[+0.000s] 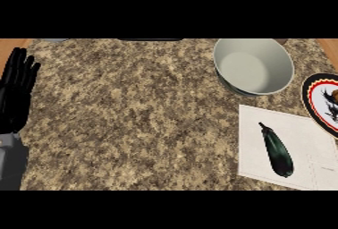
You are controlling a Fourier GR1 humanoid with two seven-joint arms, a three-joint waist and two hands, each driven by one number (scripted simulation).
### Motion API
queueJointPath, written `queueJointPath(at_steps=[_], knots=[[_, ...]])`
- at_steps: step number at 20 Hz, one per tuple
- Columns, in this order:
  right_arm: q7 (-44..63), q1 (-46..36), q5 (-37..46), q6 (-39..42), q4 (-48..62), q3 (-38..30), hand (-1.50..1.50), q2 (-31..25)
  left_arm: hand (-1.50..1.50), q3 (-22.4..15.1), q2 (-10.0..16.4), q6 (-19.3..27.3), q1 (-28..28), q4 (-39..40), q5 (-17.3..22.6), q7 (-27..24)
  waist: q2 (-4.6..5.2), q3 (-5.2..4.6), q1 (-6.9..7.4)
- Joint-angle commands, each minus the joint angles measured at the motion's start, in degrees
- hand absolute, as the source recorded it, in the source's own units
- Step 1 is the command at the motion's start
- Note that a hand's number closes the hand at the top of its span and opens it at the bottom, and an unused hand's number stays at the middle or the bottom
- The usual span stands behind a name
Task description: Pick the cupcake from the placemat and place it in the bowl
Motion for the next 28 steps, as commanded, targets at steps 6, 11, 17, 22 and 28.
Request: queueJointPath(at_steps=[6, 11, 17, 22, 28], knots=[[3.92, -0.54, 5.70, -8.08, 2.72, 9.00, 1.50, 12.83, 0.00, 0.36, -0.66, 0.30, -0.68, 1.61, -0.19, -0.03, 0.22, 0.06, -0.11], [0.55, -1.45, 13.51, -17.84, 9.81, 13.18, 1.50, 16.06, 0.00, 0.64, -0.03, -0.16, -0.76, -1.46, 0.51, 1.50, 0.37, 0.10, 0.57], [5.35, -1.22, 15.99, -25.20, 19.47, 12.02, 1.50, 21.12, 0.00, 0.46, -0.39, -0.31, -0.39, 0.26, -0.41, -0.33, 0.46, 0.10, 0.65], [2.20, -3.23, 11.68, -28.37, 26.38, 7.31, -1.50, 24.33, 0.00, -0.44, -2.18, 0.78, -0.65, 3.38, -2.37, -3.88, 0.55, 0.10, 0.35], [-7.46, -3.18, 5.79, -36.28, 28.73, 0.12, -1.50, 25.03, 0.00, -1.03, -2.01, -0.28, 1.57, -3.27, -0.50, 0.80, 0.37, 0.16, 0.83]])
